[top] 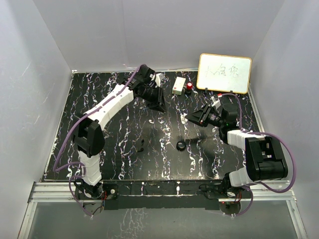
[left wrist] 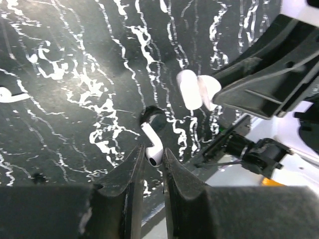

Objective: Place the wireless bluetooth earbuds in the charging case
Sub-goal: Pick up the earbud from the center of the board.

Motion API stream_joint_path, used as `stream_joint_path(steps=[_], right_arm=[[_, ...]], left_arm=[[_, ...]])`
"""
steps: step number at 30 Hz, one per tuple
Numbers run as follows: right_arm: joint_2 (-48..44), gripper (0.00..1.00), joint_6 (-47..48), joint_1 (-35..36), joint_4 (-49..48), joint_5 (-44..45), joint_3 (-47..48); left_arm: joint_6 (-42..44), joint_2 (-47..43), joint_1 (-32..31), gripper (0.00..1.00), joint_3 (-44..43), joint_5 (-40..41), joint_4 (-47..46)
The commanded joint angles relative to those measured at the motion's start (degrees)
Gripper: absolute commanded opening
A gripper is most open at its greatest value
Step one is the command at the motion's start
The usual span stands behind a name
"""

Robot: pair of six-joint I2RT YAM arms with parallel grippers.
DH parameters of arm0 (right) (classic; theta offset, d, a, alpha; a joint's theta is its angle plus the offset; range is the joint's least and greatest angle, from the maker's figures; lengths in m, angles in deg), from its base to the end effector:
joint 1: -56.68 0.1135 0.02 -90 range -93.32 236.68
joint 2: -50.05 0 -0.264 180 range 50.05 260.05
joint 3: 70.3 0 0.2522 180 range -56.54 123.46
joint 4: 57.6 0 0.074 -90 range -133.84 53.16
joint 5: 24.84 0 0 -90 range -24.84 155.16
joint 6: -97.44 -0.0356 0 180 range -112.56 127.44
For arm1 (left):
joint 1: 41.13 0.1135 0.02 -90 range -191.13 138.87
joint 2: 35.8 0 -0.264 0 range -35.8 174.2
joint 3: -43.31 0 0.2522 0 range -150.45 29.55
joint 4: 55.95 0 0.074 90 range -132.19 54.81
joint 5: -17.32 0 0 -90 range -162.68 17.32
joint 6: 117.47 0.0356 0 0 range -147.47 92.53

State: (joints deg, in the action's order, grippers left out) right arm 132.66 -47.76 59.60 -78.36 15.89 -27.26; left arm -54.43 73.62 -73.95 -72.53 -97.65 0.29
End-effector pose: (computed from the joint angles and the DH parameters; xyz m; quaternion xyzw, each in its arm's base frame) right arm 0.2708 0.0408 0.1833 0.1078 0.7704 0.5533 0.2978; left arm 0.3507 -0.2440 0.3095 0.1210 0.9120 -0.3432 0.1896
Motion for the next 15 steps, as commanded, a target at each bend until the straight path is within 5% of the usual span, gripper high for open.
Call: stream_joint_path(steps=[1,15], right_arm=[[-0.46,0.00,0.10,-0.20,-4.59,-0.68,3.33],[1.49,0.00,-2.19,-0.11,-7.79,-0.97,5.73]], left_arm=[[-5.70,0.73,0.44,0.00,-4.08,-8.10,1.82],[-13.98,-1.49,0.46,0.00,1.72,-15.96,-7.24]])
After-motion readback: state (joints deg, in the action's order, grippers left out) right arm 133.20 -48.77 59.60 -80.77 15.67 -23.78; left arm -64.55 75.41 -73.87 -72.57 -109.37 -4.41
